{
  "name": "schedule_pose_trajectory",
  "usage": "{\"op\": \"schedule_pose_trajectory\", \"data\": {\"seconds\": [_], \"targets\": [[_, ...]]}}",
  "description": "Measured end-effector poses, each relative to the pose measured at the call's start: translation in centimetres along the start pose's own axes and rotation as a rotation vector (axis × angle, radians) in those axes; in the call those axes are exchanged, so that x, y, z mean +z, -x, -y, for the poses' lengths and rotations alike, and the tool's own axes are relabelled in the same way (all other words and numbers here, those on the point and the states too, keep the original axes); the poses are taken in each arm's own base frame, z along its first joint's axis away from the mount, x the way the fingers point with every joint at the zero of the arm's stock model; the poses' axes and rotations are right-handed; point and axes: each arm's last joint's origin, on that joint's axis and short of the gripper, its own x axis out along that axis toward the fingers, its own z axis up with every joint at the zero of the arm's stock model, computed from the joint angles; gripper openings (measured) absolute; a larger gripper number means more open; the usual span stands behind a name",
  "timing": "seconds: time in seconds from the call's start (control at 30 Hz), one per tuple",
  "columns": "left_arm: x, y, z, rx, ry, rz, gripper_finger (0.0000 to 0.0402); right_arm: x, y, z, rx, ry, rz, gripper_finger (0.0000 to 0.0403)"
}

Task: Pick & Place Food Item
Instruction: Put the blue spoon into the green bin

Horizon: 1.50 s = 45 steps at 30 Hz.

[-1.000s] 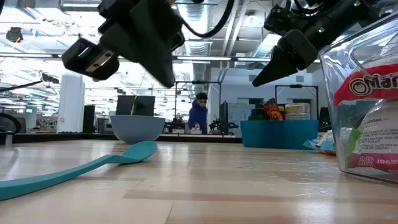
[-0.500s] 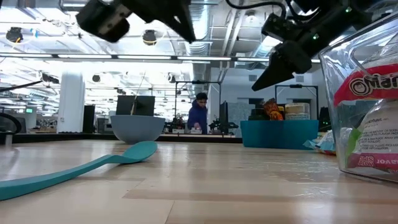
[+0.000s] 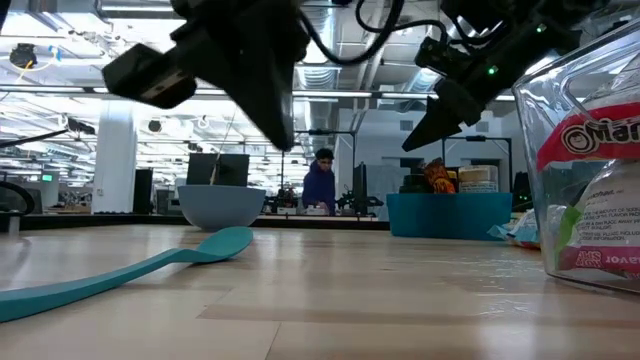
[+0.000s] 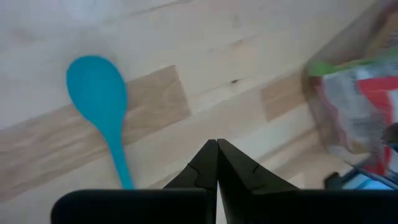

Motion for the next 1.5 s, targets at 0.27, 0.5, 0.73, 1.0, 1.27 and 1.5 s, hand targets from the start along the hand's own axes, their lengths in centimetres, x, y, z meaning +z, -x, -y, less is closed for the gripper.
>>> {"op": "schedule_pose_trajectory", "data": {"seconds": [0.27, 0.5, 0.73, 1.0, 1.27, 1.5], "targets": [[-0.7, -0.7, -0.4, 0.046, 0.046, -0.037, 0.0000, 0.0, -0.2, 0.4, -0.012, -0.001, -0.005, 0.0087], [-0.9, -0.7, -1.0, 0.107, 0.059, -0.059, 0.0000, 0.0, -0.2, 0.5, -0.015, -0.003, -0.009, 0.0087], [-0.9, -0.9, -1.0, 0.115, 0.062, -0.067, 0.0000, 0.0, -0.2, 0.5, -0.015, -0.003, -0.009, 0.0087], [-0.8, -1.5, -1.1, 0.120, 0.012, -0.068, 0.0000, 0.0, -0.2, 0.5, -0.015, -0.003, -0.007, 0.0087], [0.1, -1.8, -0.8, 0.088, -0.230, -0.074, 0.0000, 0.0, -0.2, 0.5, -0.015, -0.006, -0.003, 0.0087], [-0.2, -1.8, -0.5, 0.054, -0.326, -0.077, 0.0000, 0.0, -0.2, 0.4, -0.014, -0.004, -0.006, 0.0087]]}}
